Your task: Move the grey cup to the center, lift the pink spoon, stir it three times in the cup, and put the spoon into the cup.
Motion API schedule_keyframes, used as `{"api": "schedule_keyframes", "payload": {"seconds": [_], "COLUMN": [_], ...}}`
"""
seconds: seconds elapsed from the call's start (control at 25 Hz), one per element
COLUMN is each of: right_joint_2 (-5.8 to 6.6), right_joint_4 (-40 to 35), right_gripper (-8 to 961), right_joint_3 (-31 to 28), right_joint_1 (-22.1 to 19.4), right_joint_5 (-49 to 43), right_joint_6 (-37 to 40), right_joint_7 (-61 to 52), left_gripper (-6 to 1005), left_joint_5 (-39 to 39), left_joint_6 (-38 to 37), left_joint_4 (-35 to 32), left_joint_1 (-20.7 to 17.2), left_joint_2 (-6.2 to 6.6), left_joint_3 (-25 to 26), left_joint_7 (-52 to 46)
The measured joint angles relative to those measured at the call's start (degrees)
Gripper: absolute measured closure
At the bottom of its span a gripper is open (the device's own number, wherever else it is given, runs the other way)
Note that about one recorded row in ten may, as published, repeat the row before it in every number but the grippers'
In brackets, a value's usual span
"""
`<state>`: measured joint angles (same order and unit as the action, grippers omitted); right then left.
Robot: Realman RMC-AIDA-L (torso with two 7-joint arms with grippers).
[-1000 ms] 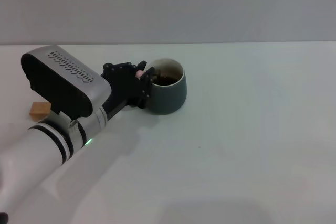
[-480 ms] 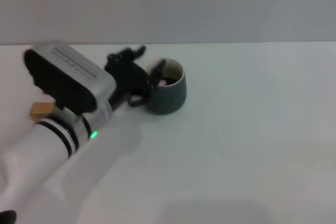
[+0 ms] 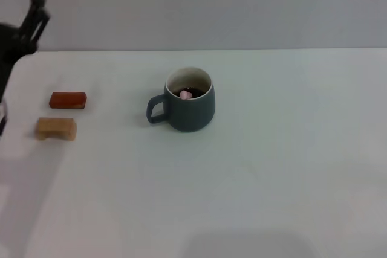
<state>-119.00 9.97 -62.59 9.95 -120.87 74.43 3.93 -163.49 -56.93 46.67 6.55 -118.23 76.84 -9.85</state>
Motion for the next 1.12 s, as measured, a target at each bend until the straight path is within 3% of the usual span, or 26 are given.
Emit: {"api": "schedule_keyframes", "payload": {"seconds": [0.2, 0.24, 0.44, 1.12], "right_joint_2": [0.0, -0.01, -0.08, -0.18], "right_joint_4": [0.08, 0.08, 0.06, -0.3], "right_gripper": [954, 954, 954, 954], "right_joint_3": [-0.17, -0.2, 0.04, 0.1], "right_joint_1": [-0.02, -0.03, -0.09, -1.51], "right_joint_5": [0.03, 0.04, 0.04, -0.01], "right_joint_6": [1.18, 1.94, 3.54, 6.09], "right_joint_7": [-0.02, -0.03, -0.98, -2.68], "left_gripper": [192, 166, 166, 166], "left_joint_5": [0.0, 0.02, 0.76, 2.0], "left_joint_6": [-0.76, -3.56, -7.85, -7.94], "left_joint_4": [-8.44, -17.77, -28.39, -30.28], "left_joint_1": [1.53, 3.78, 6.94, 7.05], "left_joint_2": [-0.01, -0.14, -0.3, -0.51], "left_joint_3": [3.45, 6.31, 9.37, 9.22], "left_joint_7": [-0.47, -0.52, -0.82, -0.85]}}
